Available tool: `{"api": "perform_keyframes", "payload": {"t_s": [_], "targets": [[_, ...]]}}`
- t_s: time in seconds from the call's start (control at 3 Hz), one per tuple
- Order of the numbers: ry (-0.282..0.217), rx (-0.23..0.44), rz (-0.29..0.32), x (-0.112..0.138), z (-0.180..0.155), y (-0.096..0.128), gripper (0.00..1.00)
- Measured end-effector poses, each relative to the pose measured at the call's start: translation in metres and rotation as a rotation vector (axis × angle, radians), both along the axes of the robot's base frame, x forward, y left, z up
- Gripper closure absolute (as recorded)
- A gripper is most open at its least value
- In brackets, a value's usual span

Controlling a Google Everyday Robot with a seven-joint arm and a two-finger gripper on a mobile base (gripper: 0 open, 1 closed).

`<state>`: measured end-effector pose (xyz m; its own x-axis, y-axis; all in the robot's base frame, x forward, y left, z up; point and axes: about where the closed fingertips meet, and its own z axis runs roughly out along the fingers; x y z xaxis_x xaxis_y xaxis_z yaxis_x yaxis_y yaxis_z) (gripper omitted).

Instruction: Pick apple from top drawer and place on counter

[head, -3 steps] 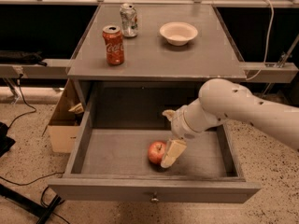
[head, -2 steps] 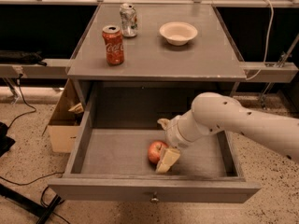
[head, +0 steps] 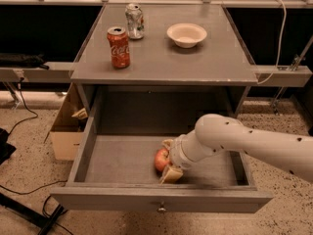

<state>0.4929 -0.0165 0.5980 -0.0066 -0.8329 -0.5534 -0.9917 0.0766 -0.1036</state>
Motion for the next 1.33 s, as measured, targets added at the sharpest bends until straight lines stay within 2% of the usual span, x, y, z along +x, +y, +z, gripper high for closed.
{"api": "perform_keyframes", "payload": {"t_s": [0.33,0.67,1.0,1.33], "targets": [[0.0,0.004,-0.005,0.001,0.0,0.0,0.41],[-0.008,0.009,-0.027,0.015,0.02,-0.004,0.64],[-0.019,-0.01,-0.037,0.043,0.067,-0.018,0.88],[-0.002,-0.051,-0.062,0.077,0.119,-0.041,1.0]]}}
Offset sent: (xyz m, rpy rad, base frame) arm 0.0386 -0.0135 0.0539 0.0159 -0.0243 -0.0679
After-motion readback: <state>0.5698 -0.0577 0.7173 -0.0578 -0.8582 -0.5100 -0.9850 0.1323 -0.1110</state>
